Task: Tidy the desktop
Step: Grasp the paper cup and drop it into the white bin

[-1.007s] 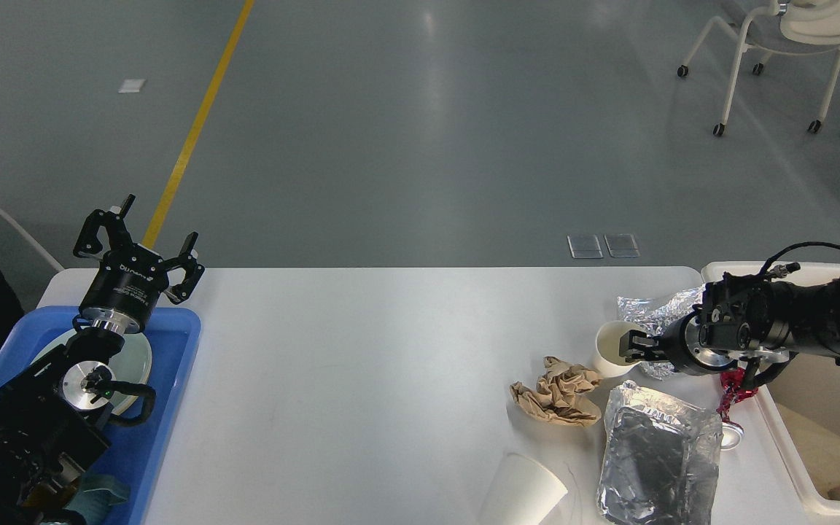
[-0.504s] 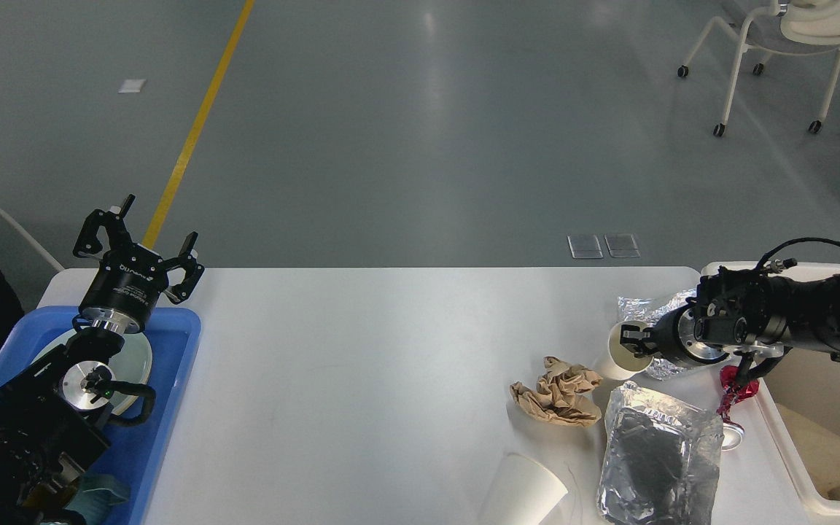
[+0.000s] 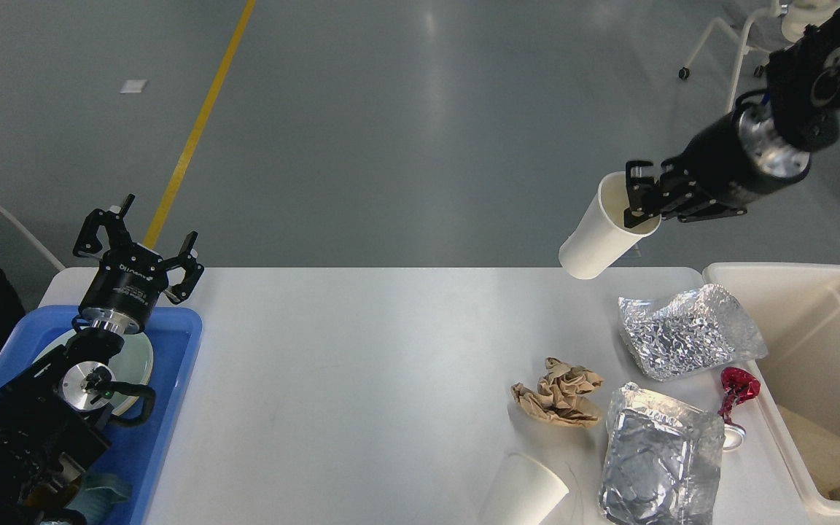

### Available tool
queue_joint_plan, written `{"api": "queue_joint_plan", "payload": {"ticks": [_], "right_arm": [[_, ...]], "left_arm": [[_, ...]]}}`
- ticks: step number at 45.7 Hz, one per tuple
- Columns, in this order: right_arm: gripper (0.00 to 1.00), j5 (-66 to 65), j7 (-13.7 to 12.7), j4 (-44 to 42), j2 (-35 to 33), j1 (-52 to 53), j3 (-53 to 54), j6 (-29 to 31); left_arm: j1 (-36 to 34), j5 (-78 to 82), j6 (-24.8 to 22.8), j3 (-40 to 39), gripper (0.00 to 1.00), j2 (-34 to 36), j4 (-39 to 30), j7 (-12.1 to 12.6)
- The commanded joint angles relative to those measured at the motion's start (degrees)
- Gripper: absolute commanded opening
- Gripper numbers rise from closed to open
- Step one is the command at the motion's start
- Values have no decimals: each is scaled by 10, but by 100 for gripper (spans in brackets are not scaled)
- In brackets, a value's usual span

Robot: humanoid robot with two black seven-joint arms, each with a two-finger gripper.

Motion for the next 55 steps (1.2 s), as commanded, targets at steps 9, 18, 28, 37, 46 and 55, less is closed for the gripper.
{"api": "queue_joint_plan", "payload": {"ticks": [9, 18, 28, 37, 46, 55], "right_arm": [[0, -125, -1, -51, -81, 47, -37, 55], [0, -249, 0, -260, -170, -207, -45, -49], [0, -260, 27, -510, -172, -555, -31, -253], [0, -118, 27, -641, -133, -815, 26, -338], [0, -41, 28, -712, -69, -930, 32, -351], [100, -38, 27, -712, -60, -932, 47, -368]], "left_arm": [[1, 0, 0, 0, 100, 1, 0, 0], [0, 0, 0, 0, 100, 0, 0, 0], [1, 0, 0, 0, 100, 1, 0, 0], [1, 0, 0, 1, 100, 1, 0, 0], [1, 0, 0, 1, 100, 1, 0, 0], [1, 0, 0, 1, 100, 0, 0, 0]]}}
